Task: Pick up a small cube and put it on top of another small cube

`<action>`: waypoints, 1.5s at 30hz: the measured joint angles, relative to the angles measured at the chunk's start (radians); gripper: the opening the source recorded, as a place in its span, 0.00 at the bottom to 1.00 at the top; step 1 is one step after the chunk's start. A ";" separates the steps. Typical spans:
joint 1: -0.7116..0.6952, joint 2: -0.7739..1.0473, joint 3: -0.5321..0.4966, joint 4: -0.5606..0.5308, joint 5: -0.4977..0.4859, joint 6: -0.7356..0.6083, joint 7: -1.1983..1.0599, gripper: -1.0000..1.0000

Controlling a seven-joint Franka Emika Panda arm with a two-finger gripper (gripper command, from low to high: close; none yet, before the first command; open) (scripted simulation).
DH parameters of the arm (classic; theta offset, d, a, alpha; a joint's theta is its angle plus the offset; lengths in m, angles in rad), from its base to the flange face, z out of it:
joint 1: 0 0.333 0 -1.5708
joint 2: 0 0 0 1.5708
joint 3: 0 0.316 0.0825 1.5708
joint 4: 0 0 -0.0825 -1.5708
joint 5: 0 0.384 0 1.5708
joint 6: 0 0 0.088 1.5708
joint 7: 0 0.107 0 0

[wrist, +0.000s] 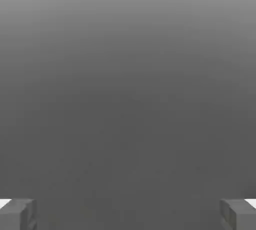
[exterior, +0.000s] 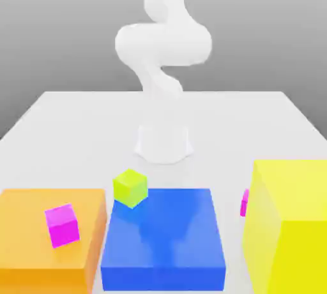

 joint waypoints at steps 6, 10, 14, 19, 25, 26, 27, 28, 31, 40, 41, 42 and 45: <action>0.124 0.174 0.166 -0.098 -0.053 0.061 -0.086 0.50; 0.193 0.314 0.251 -0.185 -0.090 0.133 -0.149 0.50; 0.261 0.458 0.321 -0.279 -0.115 0.217 -0.222 0.50; 0.341 0.627 0.382 -0.403 -0.107 0.338 -0.339 0.50; 0.246 0.749 0.320 -0.557 -0.008 0.558 -0.470 0.50; 0.215 0.760 0.319 -0.566 0.014 0.580 -0.487 0.50; 0.189 0.771 0.333 -0.569 0.031 0.596 -0.503 0.50; 0.252 0.783 0.347 -0.569 0.049 0.610 -0.514 0.50; 0.241 0.821 0.339 -0.564 0.087 0.645 -0.541 0.50; 0.320 0.954 0.231 -0.541 -0.009 0.747 -0.472 0.50; 0.346 0.968 0.200 -0.539 -0.024 0.758 -0.462 0.50; 0.376 0.982 0.166 -0.536 -0.040 0.769 -0.450 0.50; 0.479 1.024 0.054 -0.528 -0.079 0.803 -0.421 0.50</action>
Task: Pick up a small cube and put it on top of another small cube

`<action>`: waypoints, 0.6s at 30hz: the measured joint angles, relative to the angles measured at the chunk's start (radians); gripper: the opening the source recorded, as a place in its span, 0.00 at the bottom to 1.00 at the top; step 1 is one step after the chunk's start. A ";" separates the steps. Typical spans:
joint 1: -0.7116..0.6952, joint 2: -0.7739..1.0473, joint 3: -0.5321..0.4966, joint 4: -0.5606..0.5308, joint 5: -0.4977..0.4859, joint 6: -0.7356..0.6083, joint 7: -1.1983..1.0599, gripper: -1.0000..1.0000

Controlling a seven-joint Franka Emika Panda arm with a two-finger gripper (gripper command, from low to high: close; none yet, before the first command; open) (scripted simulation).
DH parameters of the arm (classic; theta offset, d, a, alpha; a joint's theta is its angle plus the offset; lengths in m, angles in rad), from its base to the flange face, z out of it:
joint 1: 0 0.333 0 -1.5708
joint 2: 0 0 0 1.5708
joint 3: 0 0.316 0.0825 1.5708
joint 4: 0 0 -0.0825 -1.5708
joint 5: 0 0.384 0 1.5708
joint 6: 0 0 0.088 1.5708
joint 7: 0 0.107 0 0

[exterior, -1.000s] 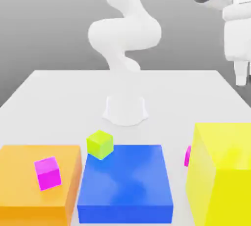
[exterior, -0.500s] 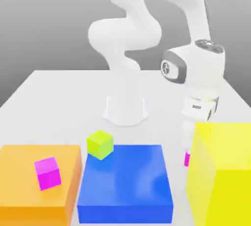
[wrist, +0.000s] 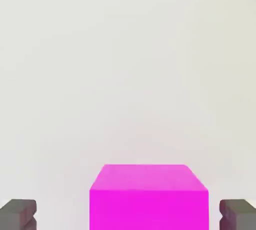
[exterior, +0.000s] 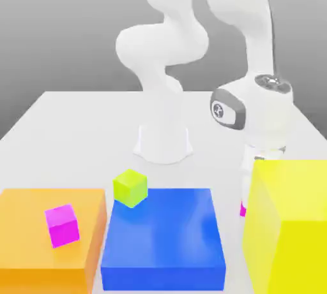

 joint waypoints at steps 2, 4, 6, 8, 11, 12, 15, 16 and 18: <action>0.068 0.025 -0.072 0.005 -0.016 0.020 0.012 0.00; 0.068 0.025 -0.072 0.005 -0.016 0.020 0.013 0.00; 0.068 0.025 -0.072 0.005 -0.018 0.020 0.014 0.00; 0.082 0.030 -0.088 0.006 -0.025 0.024 0.019 0.00; 0.018 0.006 -0.018 0.001 -0.002 0.004 0.002 0.00; -0.013 -0.006 0.017 -0.001 0.012 -0.006 -0.008 0.00; -0.098 -0.047 0.116 -0.009 0.068 -0.038 -0.049 0.00; -0.120 -0.062 0.144 -0.012 0.089 -0.049 -0.065 0.00; -0.148 -0.092 0.184 -0.017 0.135 -0.072 -0.098 0.00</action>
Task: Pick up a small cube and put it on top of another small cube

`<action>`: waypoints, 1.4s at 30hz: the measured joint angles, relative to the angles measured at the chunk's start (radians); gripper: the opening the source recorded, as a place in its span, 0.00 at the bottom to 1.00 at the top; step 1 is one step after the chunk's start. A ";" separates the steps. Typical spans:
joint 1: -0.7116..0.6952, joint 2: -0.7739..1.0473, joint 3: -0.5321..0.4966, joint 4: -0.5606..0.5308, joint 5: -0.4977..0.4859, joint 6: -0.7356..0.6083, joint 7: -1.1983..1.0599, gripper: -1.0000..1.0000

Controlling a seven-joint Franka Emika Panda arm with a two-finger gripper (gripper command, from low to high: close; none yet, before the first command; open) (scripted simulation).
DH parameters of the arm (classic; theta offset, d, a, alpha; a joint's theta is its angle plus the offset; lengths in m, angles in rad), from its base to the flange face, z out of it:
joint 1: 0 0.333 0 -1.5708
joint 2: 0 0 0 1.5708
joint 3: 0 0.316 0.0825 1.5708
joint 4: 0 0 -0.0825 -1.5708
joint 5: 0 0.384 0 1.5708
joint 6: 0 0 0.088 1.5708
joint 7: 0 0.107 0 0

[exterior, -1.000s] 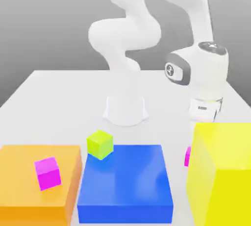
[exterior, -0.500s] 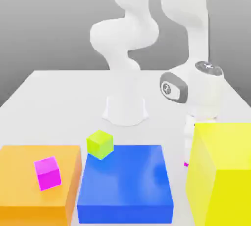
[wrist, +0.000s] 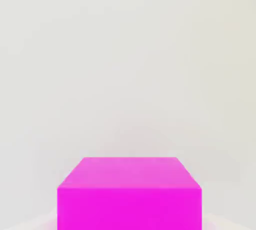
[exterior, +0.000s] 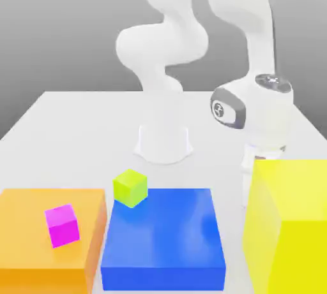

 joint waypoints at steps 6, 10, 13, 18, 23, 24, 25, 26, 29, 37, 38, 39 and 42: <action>-0.030 -0.089 0.046 -0.015 0.058 -0.068 -0.040 0.00; -0.038 -0.142 0.039 -0.026 0.010 -0.112 -0.006 0.00; -0.072 -0.164 0.054 -0.021 -0.060 -0.171 0.027 0.00; -0.174 -0.153 0.196 0.053 -0.210 -0.375 0.072 0.00; -0.079 -0.134 0.241 0.158 -0.351 -0.592 0.153 0.00; -0.070 -0.130 0.245 0.179 -0.379 -0.635 0.171 0.00; -0.064 -0.126 0.253 0.201 -0.408 -0.678 0.188 0.00; -0.055 -0.121 0.256 0.222 -0.437 -0.722 0.205 0.00; -0.025 -0.108 0.265 0.286 -0.526 -0.853 0.259 0.00; 0.025 -0.076 0.264 0.497 -0.694 -1.181 0.459 0.00; 0.021 -0.074 0.261 0.532 -0.695 -1.213 0.497 0.00; 0.020 -0.071 0.256 0.568 -0.696 -1.246 0.536 0.00; -0.016 -0.072 0.231 0.658 -0.631 -1.271 0.643 0.00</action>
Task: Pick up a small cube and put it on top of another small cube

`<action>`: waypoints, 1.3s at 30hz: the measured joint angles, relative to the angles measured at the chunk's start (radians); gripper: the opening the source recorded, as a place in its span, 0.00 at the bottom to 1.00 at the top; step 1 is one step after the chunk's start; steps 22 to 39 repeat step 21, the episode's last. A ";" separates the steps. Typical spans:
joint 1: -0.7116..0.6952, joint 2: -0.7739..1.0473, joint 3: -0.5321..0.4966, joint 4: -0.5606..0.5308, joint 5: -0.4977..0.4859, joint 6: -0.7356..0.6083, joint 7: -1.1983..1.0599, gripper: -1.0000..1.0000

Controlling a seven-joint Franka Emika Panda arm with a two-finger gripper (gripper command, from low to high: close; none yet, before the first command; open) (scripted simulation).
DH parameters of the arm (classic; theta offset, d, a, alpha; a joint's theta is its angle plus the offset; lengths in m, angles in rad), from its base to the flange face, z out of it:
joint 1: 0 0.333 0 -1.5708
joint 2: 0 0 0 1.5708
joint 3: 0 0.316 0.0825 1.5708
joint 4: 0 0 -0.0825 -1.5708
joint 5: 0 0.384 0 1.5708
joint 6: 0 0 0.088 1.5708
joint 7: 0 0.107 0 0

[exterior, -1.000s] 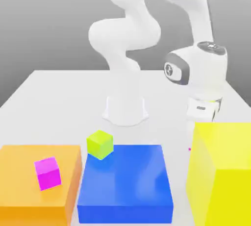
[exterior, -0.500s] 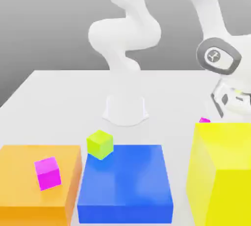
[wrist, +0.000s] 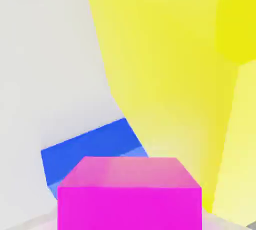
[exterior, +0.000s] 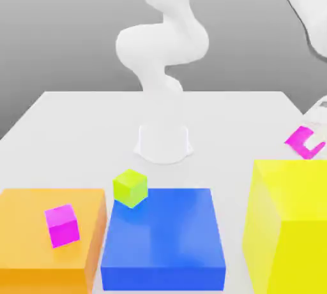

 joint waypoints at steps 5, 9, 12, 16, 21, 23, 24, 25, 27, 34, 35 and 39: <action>-0.090 -0.012 -0.049 0.118 0.190 0.054 0.157 0.00; -0.164 -0.022 -0.084 0.210 0.347 0.101 0.282 0.00; -0.221 -0.030 -0.106 0.260 0.466 0.153 0.356 0.00; -0.253 -0.010 -0.119 0.234 0.544 0.282 0.406 0.00; -0.251 0.014 -0.120 0.191 0.538 0.352 0.416 1.00; -0.251 0.014 -0.120 0.191 0.538 0.352 0.416 1.00; -0.251 0.014 -0.120 0.191 0.538 0.352 0.416 1.00; -0.251 0.014 -0.120 0.191 0.538 0.352 0.416 1.00; -0.251 0.014 -0.120 0.191 0.538 0.352 0.416 1.00; -0.251 0.014 -0.120 0.191 0.538 0.352 0.416 1.00; -0.251 0.014 -0.120 0.191 0.538 0.352 0.416 1.00; -0.251 0.014 -0.120 0.191 0.538 0.352 0.416 1.00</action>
